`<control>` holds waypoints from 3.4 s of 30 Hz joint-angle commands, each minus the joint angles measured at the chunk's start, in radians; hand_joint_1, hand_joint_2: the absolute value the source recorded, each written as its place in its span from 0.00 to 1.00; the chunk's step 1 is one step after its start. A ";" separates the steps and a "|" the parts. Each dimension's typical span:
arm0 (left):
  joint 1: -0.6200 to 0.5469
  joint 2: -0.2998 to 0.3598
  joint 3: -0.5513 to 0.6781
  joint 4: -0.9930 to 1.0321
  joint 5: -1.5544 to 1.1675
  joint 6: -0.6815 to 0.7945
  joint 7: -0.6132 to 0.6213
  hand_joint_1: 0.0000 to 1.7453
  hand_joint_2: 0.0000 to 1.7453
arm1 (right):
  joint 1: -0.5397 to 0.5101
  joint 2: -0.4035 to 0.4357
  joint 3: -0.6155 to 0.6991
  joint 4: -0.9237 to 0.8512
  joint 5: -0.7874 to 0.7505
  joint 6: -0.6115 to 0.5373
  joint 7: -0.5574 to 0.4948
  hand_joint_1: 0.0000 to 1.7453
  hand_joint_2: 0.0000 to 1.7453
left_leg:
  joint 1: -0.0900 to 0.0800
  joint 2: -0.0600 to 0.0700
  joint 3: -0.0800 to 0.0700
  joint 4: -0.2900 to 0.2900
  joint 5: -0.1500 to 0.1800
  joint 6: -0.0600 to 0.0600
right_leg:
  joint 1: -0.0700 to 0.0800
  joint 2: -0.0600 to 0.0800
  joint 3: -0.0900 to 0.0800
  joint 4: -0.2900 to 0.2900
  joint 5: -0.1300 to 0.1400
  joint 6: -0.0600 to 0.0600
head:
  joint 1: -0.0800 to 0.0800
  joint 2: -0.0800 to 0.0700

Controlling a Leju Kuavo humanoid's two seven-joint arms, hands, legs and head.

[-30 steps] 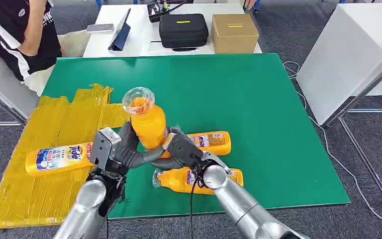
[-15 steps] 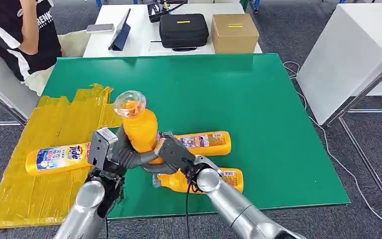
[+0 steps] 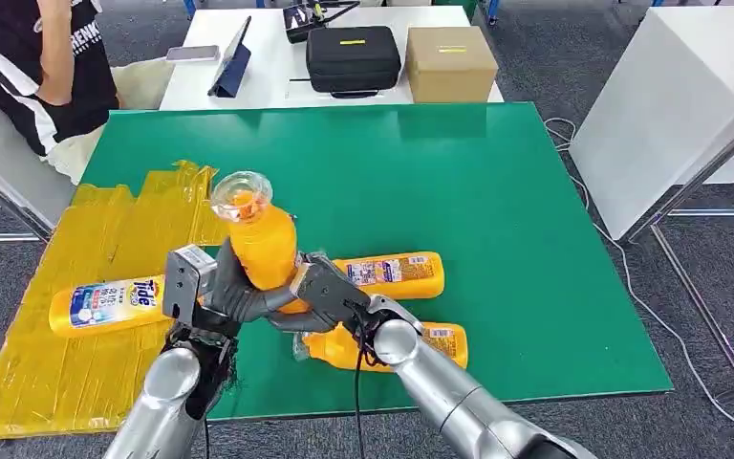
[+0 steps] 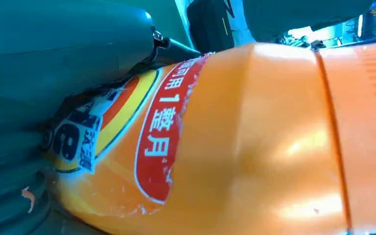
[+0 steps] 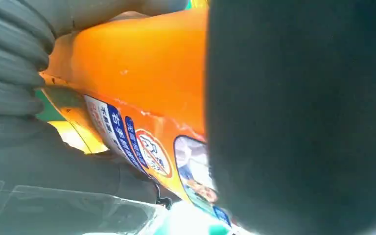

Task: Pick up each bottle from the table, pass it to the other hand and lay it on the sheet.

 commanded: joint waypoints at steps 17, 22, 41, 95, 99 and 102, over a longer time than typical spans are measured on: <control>0.003 0.057 0.083 -0.042 0.022 0.074 -0.029 1.00 1.00 | 0.017 -0.055 -0.028 -0.113 0.005 -0.080 -0.022 0.00 1.00 | 0.000 0.001 0.002 -0.001 -0.001 -0.002 | 0.000 0.000 0.001 -0.001 0.000 0.000 | 0.000 0.000; 0.050 0.076 0.162 -0.112 -0.050 0.131 -0.052 1.00 1.00 | 0.051 -0.118 -0.077 -0.255 0.061 -0.142 -0.022 0.00 1.00 | 0.000 0.001 0.002 -0.001 -0.001 -0.002 | 0.000 0.000 0.002 -0.001 0.000 0.000 | 0.000 0.000; 0.090 0.130 0.298 -0.062 -0.759 0.467 -0.181 0.99 1.00 | 0.128 -0.194 -0.177 -0.374 0.155 -0.223 -0.021 0.00 1.00 | 0.000 0.001 0.005 -0.002 -0.001 -0.003 | 0.000 0.000 0.005 -0.003 -0.001 -0.001 | 0.000 0.000; 0.066 0.237 0.400 0.371 -1.545 0.439 0.090 0.00 1.00 | 0.106 -0.157 -0.158 -0.293 0.145 -0.134 0.005 0.00 1.00 | 0.000 0.004 0.007 -0.002 -0.001 -0.003 | 0.000 0.003 0.006 -0.002 0.000 -0.001 | 0.000 0.000; 0.078 0.228 0.409 0.353 -1.546 0.436 0.084 0.00 1.00 | 0.104 -0.156 -0.157 -0.288 0.148 -0.131 0.007 0.00 1.00 | 0.000 0.003 0.006 -0.001 0.000 -0.002 | 0.000 0.002 0.006 -0.001 0.000 0.000 | 0.000 0.000; 0.088 0.219 0.414 0.338 -1.542 0.437 0.076 0.00 1.00 | 0.106 -0.156 -0.158 -0.289 0.152 -0.129 0.008 0.00 1.00 | 0.001 0.003 0.006 -0.001 0.000 -0.002 | 0.000 0.002 0.006 -0.001 0.000 0.000 | 0.000 0.000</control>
